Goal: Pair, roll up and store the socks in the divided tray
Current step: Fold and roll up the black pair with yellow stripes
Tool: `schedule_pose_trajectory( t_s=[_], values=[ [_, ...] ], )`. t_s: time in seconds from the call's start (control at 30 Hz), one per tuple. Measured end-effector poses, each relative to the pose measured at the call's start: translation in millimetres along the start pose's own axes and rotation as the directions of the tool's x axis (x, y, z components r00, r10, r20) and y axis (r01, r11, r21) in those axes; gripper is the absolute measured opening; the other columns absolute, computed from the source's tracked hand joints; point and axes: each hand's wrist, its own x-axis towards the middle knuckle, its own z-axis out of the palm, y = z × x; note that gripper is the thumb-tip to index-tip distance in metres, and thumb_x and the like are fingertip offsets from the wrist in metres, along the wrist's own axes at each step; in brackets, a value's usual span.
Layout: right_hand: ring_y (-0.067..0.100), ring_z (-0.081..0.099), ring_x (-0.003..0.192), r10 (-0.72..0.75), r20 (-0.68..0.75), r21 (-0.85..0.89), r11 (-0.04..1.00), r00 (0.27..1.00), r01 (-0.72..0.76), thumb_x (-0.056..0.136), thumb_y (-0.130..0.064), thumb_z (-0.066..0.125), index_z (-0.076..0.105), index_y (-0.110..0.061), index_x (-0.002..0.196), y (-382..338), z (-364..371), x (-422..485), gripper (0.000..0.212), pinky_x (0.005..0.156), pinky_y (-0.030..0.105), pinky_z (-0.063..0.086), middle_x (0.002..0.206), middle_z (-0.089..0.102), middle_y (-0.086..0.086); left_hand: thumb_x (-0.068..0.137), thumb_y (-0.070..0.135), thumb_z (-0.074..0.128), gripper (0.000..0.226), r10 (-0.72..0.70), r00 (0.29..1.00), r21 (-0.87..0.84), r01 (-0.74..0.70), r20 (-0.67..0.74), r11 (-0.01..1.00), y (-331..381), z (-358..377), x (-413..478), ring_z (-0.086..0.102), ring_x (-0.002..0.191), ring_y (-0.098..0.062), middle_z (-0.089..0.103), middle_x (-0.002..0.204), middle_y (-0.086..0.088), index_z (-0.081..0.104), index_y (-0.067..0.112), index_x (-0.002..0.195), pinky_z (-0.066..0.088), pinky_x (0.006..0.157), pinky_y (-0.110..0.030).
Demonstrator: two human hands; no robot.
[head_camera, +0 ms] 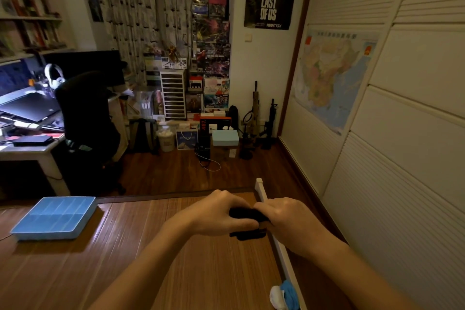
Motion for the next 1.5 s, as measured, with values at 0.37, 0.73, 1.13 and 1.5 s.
schedule_pose_trajectory(
  t_s=[0.37, 0.73, 1.13, 1.5],
  values=[
    [0.002, 0.060, 0.099, 0.078, 0.058, 0.163, 0.983, 0.995, -0.087, 0.100, -0.037, 0.054, 0.058, -0.027, 0.129, 3.5, 2.6, -5.3, 0.031, 0.088, 0.024, 0.052, 0.111, 0.065, -0.011, 0.097, 0.024, 0.067, 0.029, 0.003, 0.999, 0.137, 0.001, -0.032, 0.991, -3.1, 8.8, 5.7, 0.069, 0.094, 0.000, 0.071, 0.111, 0.005, 0.065, 0.021, 0.127, 0.060, 0.081, -0.023],
    [0.008, 0.066, 0.084, -0.008, 0.005, 0.022, 1.000, 1.000, 0.008, 0.094, -0.030, 0.066, 0.066, -0.018, 0.112, 0.2, 3.0, -4.6, 0.023, 0.077, 0.020, 0.053, 0.097, 0.070, -0.004, 0.099, 0.040, 0.063, 0.036, -0.034, 0.994, 0.022, 0.032, 0.102, 0.999, -6.5, 6.1, 4.4, 0.072, 0.085, -0.008, 0.072, 0.106, 0.001, 0.063, 0.020, 0.128, 0.062, 0.075, -0.031],
    [0.002, 0.059, 0.102, 0.110, 0.162, 0.249, 0.957, 0.981, -0.149, 0.096, -0.044, 0.060, 0.055, -0.032, 0.129, 0.5, 2.6, -4.7, 0.036, 0.088, 0.024, 0.055, 0.115, 0.062, -0.014, 0.093, 0.032, 0.073, 0.032, -0.039, 0.997, 0.251, 0.054, -0.064, 0.966, -10.3, 22.4, 9.3, 0.066, 0.086, 0.000, 0.066, 0.104, 0.013, 0.063, 0.025, 0.122, 0.056, 0.072, -0.016],
    [0.007, 0.067, 0.080, -0.056, -0.033, -0.057, 0.997, 0.998, 0.054, 0.084, -0.034, 0.077, 0.069, -0.016, 0.111, 1.7, 2.6, -6.1, 0.033, 0.074, 0.019, 0.052, 0.095, 0.072, -0.004, 0.085, 0.048, 0.077, 0.050, 0.003, 1.000, 0.112, 0.000, -0.025, 0.994, -17.7, 15.8, 10.7, 0.049, 0.112, 0.001, 0.050, 0.128, 0.014, 0.064, 0.028, 0.129, 0.055, 0.090, -0.023]
  ],
)
